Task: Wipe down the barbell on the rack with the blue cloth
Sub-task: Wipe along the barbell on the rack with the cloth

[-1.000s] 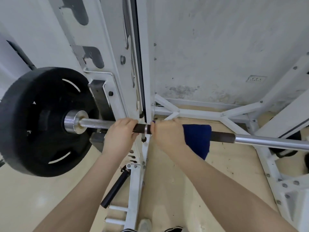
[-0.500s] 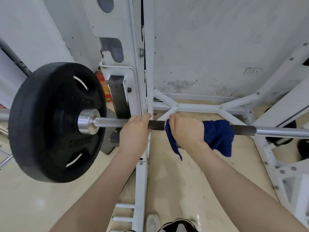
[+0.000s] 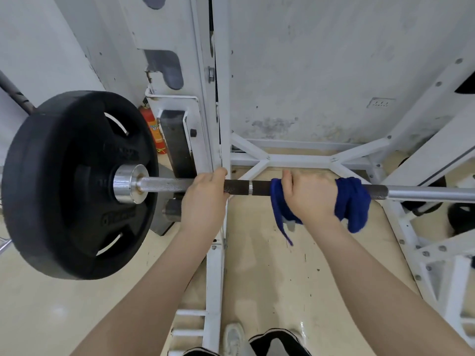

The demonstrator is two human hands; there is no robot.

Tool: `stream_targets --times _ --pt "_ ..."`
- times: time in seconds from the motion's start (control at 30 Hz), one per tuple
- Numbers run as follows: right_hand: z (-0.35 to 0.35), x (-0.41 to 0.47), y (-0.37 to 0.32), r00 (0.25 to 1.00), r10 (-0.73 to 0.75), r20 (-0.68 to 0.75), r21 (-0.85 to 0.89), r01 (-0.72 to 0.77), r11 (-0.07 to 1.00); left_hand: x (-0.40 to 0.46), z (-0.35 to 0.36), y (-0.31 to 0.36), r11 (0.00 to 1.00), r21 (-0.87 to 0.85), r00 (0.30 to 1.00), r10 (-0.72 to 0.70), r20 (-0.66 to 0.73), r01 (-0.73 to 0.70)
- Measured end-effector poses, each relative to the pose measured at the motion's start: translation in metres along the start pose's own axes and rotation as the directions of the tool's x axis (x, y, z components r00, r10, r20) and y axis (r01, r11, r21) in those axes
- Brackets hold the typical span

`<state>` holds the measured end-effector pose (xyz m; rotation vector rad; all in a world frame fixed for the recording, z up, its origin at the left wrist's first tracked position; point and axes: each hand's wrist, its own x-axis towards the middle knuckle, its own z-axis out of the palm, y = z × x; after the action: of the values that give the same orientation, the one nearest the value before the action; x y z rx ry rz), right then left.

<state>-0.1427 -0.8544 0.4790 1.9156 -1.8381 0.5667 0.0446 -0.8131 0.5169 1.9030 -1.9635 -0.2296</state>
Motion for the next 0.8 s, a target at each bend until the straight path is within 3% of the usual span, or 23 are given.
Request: stream_targets --times 0.07,0.17,0.27,0.43,0.53,0.63,0.73,0.8 --pt "0.003 0.001 -0.033 0.999 -0.036 0.027 -0.048 0.037 0.998 0.0 0.003 0.002 1.0 0.016 1.0 0.009 -0.002 -0.009" --pt "0.01 0.0 -0.069 0.976 -0.209 0.053 0.053 0.206 0.977 0.003 0.002 0.007 0.996 0.084 0.998 0.027 0.049 -0.031" --pt "0.014 0.0 -0.038 0.955 -0.298 0.012 0.072 0.296 0.952 0.005 -0.002 0.014 0.99 0.136 0.991 0.023 0.134 -0.041" --pt "0.006 -0.009 0.077 0.994 -0.059 0.094 0.08 0.052 0.995 0.0 0.013 0.036 0.986 0.051 0.978 0.151 0.142 -0.16" --pt "0.005 -0.011 0.118 0.995 -0.048 0.083 0.017 0.047 0.999 -0.003 0.025 0.053 0.985 -0.049 0.978 0.169 0.123 -0.164" --pt "0.006 -0.011 0.099 0.995 -0.078 0.069 -0.066 0.082 0.994 -0.004 0.035 0.065 0.981 -0.053 0.977 0.19 0.101 -0.185" --pt "0.005 -0.014 0.068 0.996 -0.08 0.041 0.021 0.079 0.997 -0.002 0.042 0.074 0.986 -0.024 0.981 0.166 0.102 -0.165" --pt "0.003 -0.017 0.059 0.978 -0.193 0.074 0.066 0.189 0.98 -0.001 0.047 0.08 0.985 0.031 0.983 0.164 0.081 -0.167"
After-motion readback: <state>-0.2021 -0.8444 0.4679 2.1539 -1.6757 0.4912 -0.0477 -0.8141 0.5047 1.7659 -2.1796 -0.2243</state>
